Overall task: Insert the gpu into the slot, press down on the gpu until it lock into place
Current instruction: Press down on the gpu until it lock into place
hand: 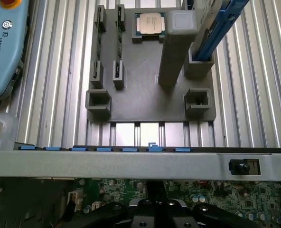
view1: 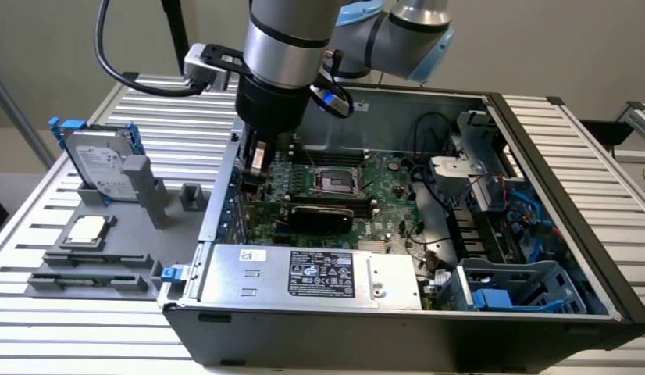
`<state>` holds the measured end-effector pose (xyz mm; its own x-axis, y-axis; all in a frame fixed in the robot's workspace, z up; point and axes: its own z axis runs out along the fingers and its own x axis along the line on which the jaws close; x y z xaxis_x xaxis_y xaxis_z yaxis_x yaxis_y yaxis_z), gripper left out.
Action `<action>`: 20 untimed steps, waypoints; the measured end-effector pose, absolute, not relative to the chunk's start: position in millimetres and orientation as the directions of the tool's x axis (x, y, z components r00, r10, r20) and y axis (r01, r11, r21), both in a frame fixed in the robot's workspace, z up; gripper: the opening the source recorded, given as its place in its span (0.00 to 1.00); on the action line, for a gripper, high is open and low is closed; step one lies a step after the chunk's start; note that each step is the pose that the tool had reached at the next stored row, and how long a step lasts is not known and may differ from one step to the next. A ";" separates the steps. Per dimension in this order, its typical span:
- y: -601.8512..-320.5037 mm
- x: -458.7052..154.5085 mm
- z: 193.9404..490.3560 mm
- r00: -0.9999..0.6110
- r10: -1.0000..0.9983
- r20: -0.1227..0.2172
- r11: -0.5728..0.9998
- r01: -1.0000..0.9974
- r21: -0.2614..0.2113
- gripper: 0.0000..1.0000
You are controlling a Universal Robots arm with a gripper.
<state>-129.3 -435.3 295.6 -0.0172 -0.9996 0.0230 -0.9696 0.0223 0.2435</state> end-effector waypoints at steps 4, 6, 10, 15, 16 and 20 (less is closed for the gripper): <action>-434.3 -129.3 295.5 -0.019 -1.000 0.023 0.024 -0.969 0.246 0.11; -433.9 -129.3 295.5 -0.019 -1.000 0.023 0.025 -0.968 0.249 0.11; -433.6 -129.4 295.6 -0.021 -0.999 0.024 0.027 -0.966 0.255 0.11; -433.6 -129.8 295.9 -0.023 -0.999 0.025 0.029 -0.964 0.263 0.11; -433.6 -129.7 295.8 -0.023 -0.999 0.025 0.029 -0.964 0.263 0.11; -433.6 -129.4 294.8 -0.024 -0.999 0.027 0.030 -0.964 0.264 0.11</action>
